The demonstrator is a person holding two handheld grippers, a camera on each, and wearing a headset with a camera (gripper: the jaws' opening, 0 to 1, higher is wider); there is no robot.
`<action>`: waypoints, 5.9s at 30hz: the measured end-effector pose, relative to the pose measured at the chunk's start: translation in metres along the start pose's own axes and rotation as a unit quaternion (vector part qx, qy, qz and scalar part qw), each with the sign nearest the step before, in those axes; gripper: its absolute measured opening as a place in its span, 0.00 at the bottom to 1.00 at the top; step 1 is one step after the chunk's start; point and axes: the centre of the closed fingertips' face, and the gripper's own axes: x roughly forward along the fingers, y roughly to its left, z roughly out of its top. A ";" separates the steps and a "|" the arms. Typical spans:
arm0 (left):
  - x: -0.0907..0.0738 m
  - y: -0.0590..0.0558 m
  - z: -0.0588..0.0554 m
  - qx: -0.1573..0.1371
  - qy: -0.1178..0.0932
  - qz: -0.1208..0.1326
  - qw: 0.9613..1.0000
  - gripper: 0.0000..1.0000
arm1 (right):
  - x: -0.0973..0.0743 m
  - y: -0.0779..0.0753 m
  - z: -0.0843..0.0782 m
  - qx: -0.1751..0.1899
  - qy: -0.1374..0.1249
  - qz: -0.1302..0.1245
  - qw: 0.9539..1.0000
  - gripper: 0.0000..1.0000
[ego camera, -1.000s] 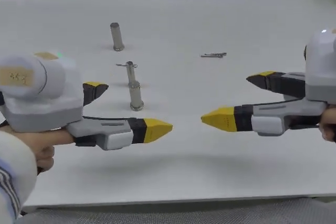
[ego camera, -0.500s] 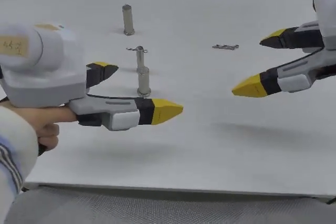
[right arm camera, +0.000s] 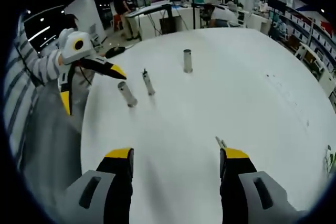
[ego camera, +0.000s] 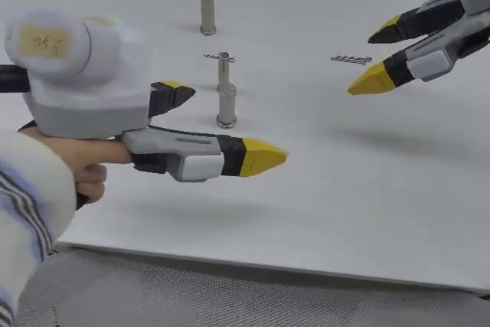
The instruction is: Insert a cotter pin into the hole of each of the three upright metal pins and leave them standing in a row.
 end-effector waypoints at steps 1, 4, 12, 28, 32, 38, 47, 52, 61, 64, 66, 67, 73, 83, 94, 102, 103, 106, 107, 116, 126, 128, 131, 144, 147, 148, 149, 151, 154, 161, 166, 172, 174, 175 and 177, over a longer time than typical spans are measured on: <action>0.001 0.001 0.000 -0.001 0.000 0.002 1.000 0.96 | 0.002 -0.002 -0.002 -0.002 0.006 0.002 1.000 0.68; 0.002 0.003 0.001 -0.008 -0.001 0.005 1.000 0.96 | 0.010 -0.007 -0.012 -0.014 0.036 0.006 0.999 0.68; 0.000 0.005 0.001 -0.016 -0.005 0.013 1.000 0.96 | 0.017 -0.011 -0.023 -0.039 0.077 0.014 0.996 0.68; -0.002 0.010 -0.006 -0.044 -0.004 0.021 0.999 0.90 | 0.035 -0.023 -0.035 -0.036 0.118 0.033 0.992 0.68; -0.003 0.011 -0.007 -0.047 -0.003 0.022 0.999 0.90 | 0.035 -0.019 -0.035 -0.029 0.117 0.035 0.992 0.67; -0.003 0.014 -0.009 -0.051 -0.001 0.025 0.998 0.90 | 0.035 -0.015 -0.035 -0.035 0.124 0.034 0.991 0.66; -0.002 0.014 -0.011 -0.056 0.004 0.027 0.998 0.87 | 0.035 -0.025 -0.035 -0.071 0.165 0.004 0.984 0.46; 0.000 0.017 -0.011 -0.055 0.003 0.030 0.998 0.86 | 0.042 -0.052 -0.031 -0.107 0.193 -0.005 0.975 0.32; -0.001 0.020 -0.008 -0.065 -0.004 0.031 0.997 0.83 | 0.041 -0.051 -0.034 -0.131 0.241 0.002 0.962 0.26; -0.001 0.022 -0.008 -0.067 -0.003 0.035 0.997 0.84 | 0.041 -0.056 -0.033 -0.148 0.251 0.010 0.957 0.26; -0.002 0.025 -0.009 -0.068 -0.002 0.042 0.997 0.84 | 0.041 -0.056 -0.034 -0.147 0.256 0.011 0.955 0.26; -0.003 0.026 -0.009 -0.068 -0.003 0.044 0.997 0.84 | 0.041 -0.056 -0.034 -0.149 0.258 0.011 0.955 0.25; -0.006 0.028 -0.008 -0.069 -0.008 0.048 0.996 0.83 | 0.040 -0.057 -0.035 -0.156 0.272 0.009 0.949 0.22; -0.008 0.030 -0.011 -0.071 -0.005 0.054 0.996 0.82 | 0.043 -0.060 -0.033 -0.183 0.283 -0.002 0.942 0.05; -0.010 0.033 -0.011 -0.073 -0.009 0.059 0.996 0.82 | 0.043 -0.056 -0.032 -0.193 0.289 -0.010 0.938 0.03; -0.014 0.032 -0.002 -0.057 -0.016 0.061 0.996 0.83 | 0.044 -0.055 -0.032 -0.211 0.289 -0.025 0.934 0.02; -0.014 0.031 -0.002 -0.056 -0.013 0.060 0.997 0.83 | 0.044 -0.056 -0.032 -0.209 0.287 -0.027 0.934 0.02; -0.016 0.029 -0.006 -0.055 0.001 0.058 0.997 0.83 | 0.044 -0.059 -0.031 -0.202 0.275 -0.036 0.939 0.02; -0.016 0.030 -0.005 -0.050 0.002 0.060 0.997 0.83 | 0.044 -0.059 -0.032 -0.200 0.271 -0.038 0.941 0.02; -0.023 0.018 0.008 -0.022 0.005 0.044 0.999 0.84 | 0.034 -0.059 -0.043 -0.204 0.270 -0.042 0.940 0.02; -0.022 0.006 0.014 -0.019 -0.006 0.028 0.999 0.79 | 0.010 -0.043 -0.029 -0.217 0.218 -0.054 0.950 0.02; -0.021 0.005 0.014 -0.020 -0.006 0.025 0.999 0.78 | 0.009 -0.037 -0.028 -0.225 0.206 -0.053 0.951 0.02; -0.020 0.002 0.014 -0.016 0.000 0.022 1.000 0.78 | 0.004 -0.022 -0.026 -0.241 0.196 -0.055 0.949 0.02; -0.014 -0.003 0.020 -0.030 -0.001 0.006 1.000 0.66 | -0.005 0.038 0.005 -0.286 0.112 -0.058 0.950 0.02; -0.012 -0.004 0.023 -0.034 -0.006 0.003 0.999 0.62 | -0.001 0.052 0.011 -0.291 0.090 -0.053 0.951 0.02; -0.011 -0.005 0.023 -0.035 -0.006 0.001 0.999 0.60 | 0.001 0.057 0.015 -0.295 0.080 -0.053 0.951 0.02; -0.010 -0.006 0.023 -0.038 -0.006 -0.002 0.999 0.60 | 0.002 0.060 0.016 -0.295 0.075 -0.054 0.951 0.02; -0.009 -0.008 0.024 -0.044 -0.007 -0.006 0.999 0.59 | 0.005 0.066 0.019 -0.298 0.063 -0.055 0.951 0.02; -0.006 -0.011 0.027 -0.065 -0.016 -0.010 0.998 0.56 | 0.008 0.076 0.022 -0.300 0.050 -0.053 0.951 0.02; -0.002 -0.023 0.030 -0.100 -0.029 -0.040 0.994 0.42 | 0.011 0.096 0.035 -0.308 0.004 -0.054 0.950 0.02; 0.001 -0.030 0.029 -0.130 -0.025 -0.056 0.990 0.29 | 0.012 0.110 0.037 -0.311 -0.012 -0.047 0.949 0.02; 0.005 -0.031 0.026 -0.143 -0.018 -0.067 0.987 0.21 | 0.012 0.126 0.039 -0.321 -0.025 -0.040 0.946 0.02; 0.007 -0.032 0.025 -0.144 -0.018 -0.068 0.987 0.20 | 0.012 0.130 0.039 -0.323 -0.029 -0.037 0.945 0.02; 0.008 -0.033 0.025 -0.146 -0.018 -0.068 0.987 0.20 | 0.011 0.131 0.040 -0.324 -0.032 -0.037 0.945 0.02; 0.009 -0.036 0.023 -0.156 -0.013 -0.073 0.985 0.17 | 0.011 0.132 0.041 -0.323 -0.036 -0.039 0.945 0.02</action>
